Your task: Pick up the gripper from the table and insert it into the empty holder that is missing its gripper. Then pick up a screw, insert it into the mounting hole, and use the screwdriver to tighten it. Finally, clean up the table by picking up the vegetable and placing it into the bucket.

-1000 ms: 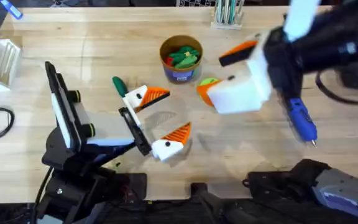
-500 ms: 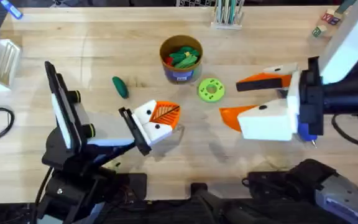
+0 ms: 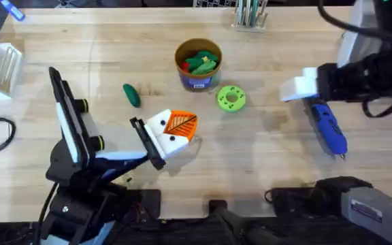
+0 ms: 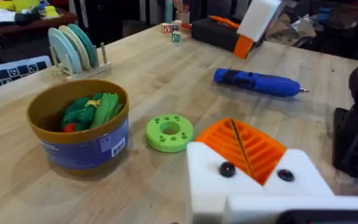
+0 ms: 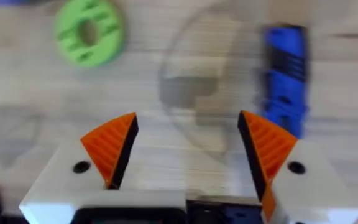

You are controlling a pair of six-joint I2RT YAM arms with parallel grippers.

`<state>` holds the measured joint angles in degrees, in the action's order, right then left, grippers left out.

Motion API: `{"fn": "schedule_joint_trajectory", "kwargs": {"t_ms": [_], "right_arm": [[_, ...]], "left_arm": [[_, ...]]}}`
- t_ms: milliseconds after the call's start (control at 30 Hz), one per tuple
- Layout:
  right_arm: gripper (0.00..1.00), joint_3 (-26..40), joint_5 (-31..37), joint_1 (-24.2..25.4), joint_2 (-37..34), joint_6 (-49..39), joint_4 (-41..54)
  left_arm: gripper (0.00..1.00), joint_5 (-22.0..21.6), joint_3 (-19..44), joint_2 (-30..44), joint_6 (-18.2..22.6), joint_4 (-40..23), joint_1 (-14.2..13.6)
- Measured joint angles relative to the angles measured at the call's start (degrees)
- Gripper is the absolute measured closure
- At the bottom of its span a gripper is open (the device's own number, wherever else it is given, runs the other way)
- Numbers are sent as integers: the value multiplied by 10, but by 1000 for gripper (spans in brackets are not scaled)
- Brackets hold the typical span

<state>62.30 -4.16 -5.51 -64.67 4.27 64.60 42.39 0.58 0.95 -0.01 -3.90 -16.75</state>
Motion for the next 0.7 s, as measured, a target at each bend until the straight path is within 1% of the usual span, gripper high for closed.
{"fn": "schedule_joint_trajectory", "kwargs": {"t_ms": [67,133,233,367,400,500,700], "right_arm": [[11,0,35,49,-21,-8,-1],[11,0,56,90,-42,-32,1],[10,0,77,141,-75,-91,12],[10,0,89,190,-105,-164,1],[10,0,93,222,-125,-201,-20],[10,0,94,240,-152,-235,-34],[10,0,86,241,-220,-275,-53]], "left_arm": [[985,0,0,0,0,0,0],[985,0,0,0,0,0,0],[985,0,0,0,0,0,0],[985,0,0,0,0,0,0],[985,0,0,0,0,0,0],[985,0,0,0,0,0,0],[985,0,0,0,0,0,0]]}}
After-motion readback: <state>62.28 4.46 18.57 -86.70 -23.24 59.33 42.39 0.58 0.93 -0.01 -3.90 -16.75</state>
